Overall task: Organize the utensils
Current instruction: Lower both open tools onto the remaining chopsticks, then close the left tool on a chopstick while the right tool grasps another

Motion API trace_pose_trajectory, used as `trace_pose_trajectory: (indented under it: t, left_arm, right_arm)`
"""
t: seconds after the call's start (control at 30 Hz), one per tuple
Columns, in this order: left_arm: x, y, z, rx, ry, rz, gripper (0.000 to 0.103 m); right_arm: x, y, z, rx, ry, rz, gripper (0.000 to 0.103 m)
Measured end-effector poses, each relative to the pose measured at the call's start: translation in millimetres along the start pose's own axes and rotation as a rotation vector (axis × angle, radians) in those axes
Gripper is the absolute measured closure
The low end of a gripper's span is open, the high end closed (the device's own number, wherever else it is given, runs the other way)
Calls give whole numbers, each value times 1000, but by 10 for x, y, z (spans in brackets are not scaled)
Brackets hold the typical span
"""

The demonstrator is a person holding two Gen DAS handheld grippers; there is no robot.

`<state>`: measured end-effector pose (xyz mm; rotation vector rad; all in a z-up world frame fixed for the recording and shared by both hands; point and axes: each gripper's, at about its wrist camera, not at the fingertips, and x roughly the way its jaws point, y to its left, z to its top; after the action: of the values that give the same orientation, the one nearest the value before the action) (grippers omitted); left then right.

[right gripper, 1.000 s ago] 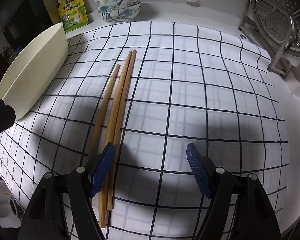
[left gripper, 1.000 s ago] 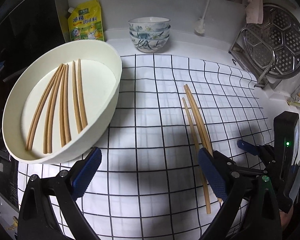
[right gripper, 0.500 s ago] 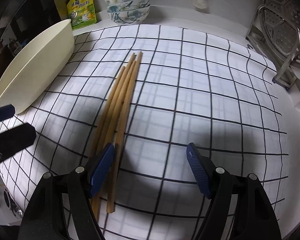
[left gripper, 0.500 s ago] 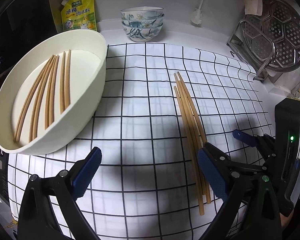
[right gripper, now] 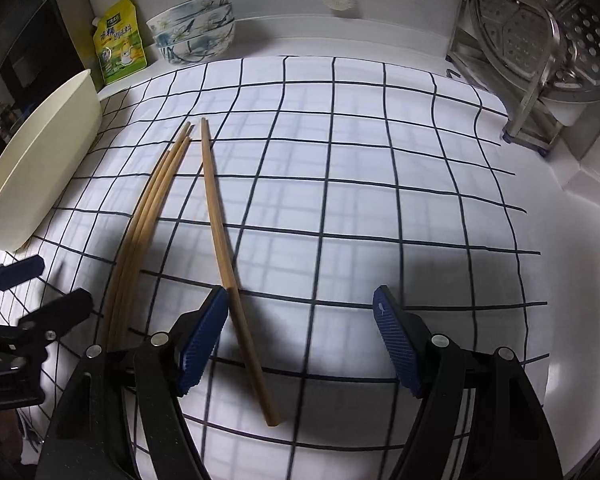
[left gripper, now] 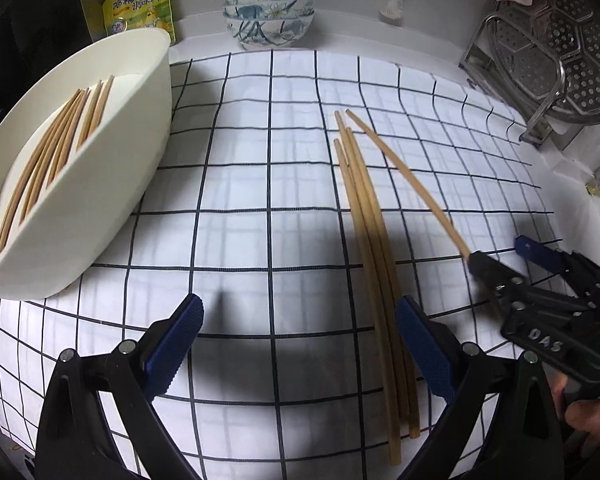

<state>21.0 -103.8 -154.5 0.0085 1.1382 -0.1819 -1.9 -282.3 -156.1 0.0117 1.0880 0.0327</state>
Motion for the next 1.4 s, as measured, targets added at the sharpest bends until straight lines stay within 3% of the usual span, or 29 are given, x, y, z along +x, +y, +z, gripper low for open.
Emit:
trace_pose_trajectory:
  t: [0.63,1.03,1.1,1.2,1.27,1.3,1.4]
  left_arm:
    - [138,-16,-44,23,38,99,7]
    - [228,76,154,-23,12,115,8]
    - [225,49,150,-21,9,107,14]
    - [194,-12,158,6,-3,88,29]
    - [178,-47,155,22,-9,79,45]
    - [171,-71,156,31,-11,74,49]
    - [151,-129,154,59,-8,52,76]
  right_arm:
    - [-1,44,57,-15,-22,40,32]
    - [125,300,161,-156,-34,17,33]
    - [133,339,169,-174,-40,9,34]
    - [131,374,158,-184,-49,21,45]
    - [124,401,151,-188,-48,48,55]
    - [118,420,150,-196,-49,51,63]
    - [100,486,148,-225,-44,56,95]
